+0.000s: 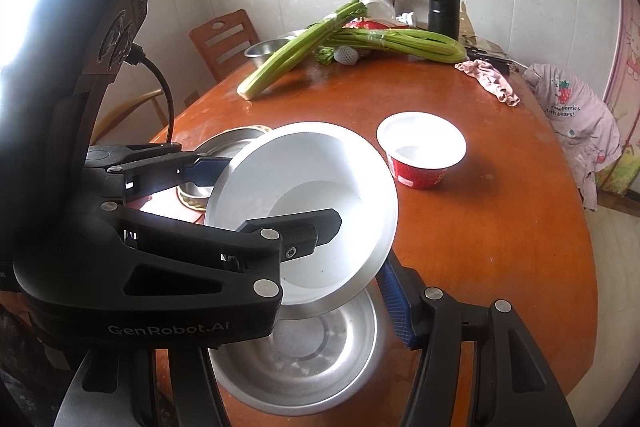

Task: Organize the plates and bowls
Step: 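Lift the large white bowl with the right tool over the steel bowl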

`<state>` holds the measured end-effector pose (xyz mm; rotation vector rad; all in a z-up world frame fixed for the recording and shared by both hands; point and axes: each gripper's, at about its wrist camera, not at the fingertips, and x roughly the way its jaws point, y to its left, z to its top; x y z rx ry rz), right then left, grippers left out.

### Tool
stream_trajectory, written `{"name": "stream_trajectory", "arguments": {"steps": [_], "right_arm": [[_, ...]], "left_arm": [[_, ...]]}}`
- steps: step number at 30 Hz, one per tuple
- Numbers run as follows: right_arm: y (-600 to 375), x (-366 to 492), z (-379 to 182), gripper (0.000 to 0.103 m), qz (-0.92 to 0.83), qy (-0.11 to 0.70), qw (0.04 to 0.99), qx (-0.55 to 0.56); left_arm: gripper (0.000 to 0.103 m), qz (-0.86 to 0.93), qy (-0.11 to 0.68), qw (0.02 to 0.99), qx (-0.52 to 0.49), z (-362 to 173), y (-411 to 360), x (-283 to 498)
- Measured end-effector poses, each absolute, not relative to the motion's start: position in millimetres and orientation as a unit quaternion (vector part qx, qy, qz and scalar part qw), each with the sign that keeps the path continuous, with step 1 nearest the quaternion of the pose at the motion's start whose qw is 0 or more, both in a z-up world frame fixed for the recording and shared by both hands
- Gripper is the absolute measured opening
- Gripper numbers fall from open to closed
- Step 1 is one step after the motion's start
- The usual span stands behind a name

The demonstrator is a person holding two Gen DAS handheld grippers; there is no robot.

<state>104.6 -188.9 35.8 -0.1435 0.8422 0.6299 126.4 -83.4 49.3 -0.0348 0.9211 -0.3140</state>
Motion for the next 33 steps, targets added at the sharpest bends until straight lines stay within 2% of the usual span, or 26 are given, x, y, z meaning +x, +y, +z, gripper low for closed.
{"name": "stream_trajectory", "arguments": {"steps": [33], "right_arm": [[-188.4, 75.3, 0.6, 0.063, 0.315, 0.448, 0.833, -0.082]], "left_arm": [[0.066, -0.146, 0.483, 0.863, -0.012, 9.4, -88.3, 94.1]]}}
